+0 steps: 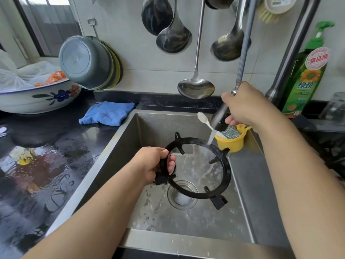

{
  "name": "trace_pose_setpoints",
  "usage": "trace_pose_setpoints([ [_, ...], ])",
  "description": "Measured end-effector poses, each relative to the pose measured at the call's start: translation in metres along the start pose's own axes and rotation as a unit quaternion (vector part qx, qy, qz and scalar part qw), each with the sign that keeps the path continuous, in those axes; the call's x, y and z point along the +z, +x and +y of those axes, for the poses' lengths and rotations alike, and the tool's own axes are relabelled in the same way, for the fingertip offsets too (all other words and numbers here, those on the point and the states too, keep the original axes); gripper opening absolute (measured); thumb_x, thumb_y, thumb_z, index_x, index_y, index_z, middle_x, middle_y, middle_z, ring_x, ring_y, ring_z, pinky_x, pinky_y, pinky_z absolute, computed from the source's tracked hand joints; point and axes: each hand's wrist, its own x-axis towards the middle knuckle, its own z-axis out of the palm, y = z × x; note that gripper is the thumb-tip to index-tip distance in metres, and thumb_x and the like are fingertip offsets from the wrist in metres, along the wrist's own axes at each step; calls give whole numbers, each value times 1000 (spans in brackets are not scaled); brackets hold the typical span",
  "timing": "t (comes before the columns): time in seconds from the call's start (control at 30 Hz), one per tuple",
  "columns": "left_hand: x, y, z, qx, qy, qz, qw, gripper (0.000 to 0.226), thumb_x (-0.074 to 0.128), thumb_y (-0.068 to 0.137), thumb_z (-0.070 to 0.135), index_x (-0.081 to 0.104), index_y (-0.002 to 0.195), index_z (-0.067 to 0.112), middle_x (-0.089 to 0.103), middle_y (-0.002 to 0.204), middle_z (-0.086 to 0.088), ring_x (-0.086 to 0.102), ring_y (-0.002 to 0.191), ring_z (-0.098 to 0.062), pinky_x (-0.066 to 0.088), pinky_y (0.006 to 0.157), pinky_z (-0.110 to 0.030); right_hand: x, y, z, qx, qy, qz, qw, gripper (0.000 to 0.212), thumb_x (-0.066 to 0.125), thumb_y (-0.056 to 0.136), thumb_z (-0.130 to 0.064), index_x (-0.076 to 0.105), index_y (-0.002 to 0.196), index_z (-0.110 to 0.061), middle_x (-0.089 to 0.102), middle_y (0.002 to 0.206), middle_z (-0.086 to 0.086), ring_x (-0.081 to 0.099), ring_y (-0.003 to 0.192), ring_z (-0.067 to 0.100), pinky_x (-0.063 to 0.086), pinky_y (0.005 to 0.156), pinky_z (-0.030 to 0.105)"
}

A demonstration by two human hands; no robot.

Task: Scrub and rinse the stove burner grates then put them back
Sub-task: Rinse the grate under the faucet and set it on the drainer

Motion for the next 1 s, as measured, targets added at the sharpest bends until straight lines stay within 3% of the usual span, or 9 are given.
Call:
trace_pose_setpoints([
  [0.17, 3, -3, -2, -20, 24, -33, 999, 19, 40, 107, 2, 59, 102, -2, 64, 71, -12, 58, 55, -21, 53, 49, -27, 7, -4, -7, -13, 65, -40, 997, 29, 48, 103, -34, 45, 120, -9, 63, 83, 13, 75, 71, 31, 63, 69, 47],
  [0.3, 4, -3, -2, -10, 41, -36, 998, 18, 44, 106, 1, 58, 116, -5, 68, 78, -17, 63, 56, -23, 55, 50, -29, 15, -7, -11, -27, 113, -65, 991, 29, 50, 103, -34, 45, 119, -10, 62, 90, 12, 75, 75, 33, 62, 74, 51],
  [0.5, 4, -3, -2, 5, 40, -34, 999, 13, 49, 104, 0, 59, 112, -1, 70, 82, -20, 66, 58, -25, 56, 51, -32, 15, -13, -16, -48, 174, -129, 975, 23, 53, 103, -30, 50, 114, -11, 61, 114, 20, 71, 60, 23, 63, 65, 41],
  [0.6, 5, -2, -3, 17, 45, -38, 998, 19, 48, 103, -3, 60, 117, -8, 67, 79, -21, 62, 54, -25, 54, 50, -32, 12, -15, -17, -58, 194, -173, 964, 20, 55, 101, -29, 54, 110, -11, 64, 109, 20, 69, 56, 23, 55, 54, 33],
  [0.73, 8, -4, -3, 45, 65, -13, 997, 13, 56, 100, -2, 68, 96, -6, 66, 75, -20, 59, 53, -25, 52, 55, -33, 9, -13, -15, -55, 143, -150, 977, 24, 57, 95, -34, 59, 100, -11, 68, 95, 20, 64, 53, 21, 48, 50, 32],
  [0.83, 9, -4, -5, 55, 91, -14, 994, 15, 61, 96, -5, 60, 111, -7, 63, 71, -18, 54, 48, -21, 45, 48, -27, 9, -7, -6, -55, 72, -103, 991, 43, 58, 87, -48, 65, 99, -8, 73, 95, 19, 65, 67, 21, 46, 62, 39],
  [0.9, 8, -2, -8, 60, 104, -7, 993, 24, 65, 92, -9, 55, 114, -6, 62, 72, -20, 52, 48, -22, 43, 46, -26, 7, -7, 0, -49, 95, -128, 986, 50, 59, 91, -55, 66, 109, -8, 73, 105, 17, 66, 82, 23, 53, 79, 44],
  [0.97, 8, -4, -8, 74, 118, 13, 990, 21, 66, 88, -12, 57, 105, -4, 61, 71, -21, 50, 48, -22, 41, 45, -26, 5, -13, 6, -22, 232, -182, 955, 53, 52, 98, -56, 64, 119, -9, 70, 118, 19, 70, 103, 28, 53, 97, 48],
  [1.0, 8, -4, -7, 81, 123, 24, 989, 18, 66, 88, -13, 58, 99, -2, 60, 71, -22, 49, 49, -22, 41, 46, -26, 6, -16, 10, 6, 335, -203, 920, 57, 44, 99, -58, 63, 121, -9, 70, 119, 19, 69, 110, 29, 52, 99, 47],
])
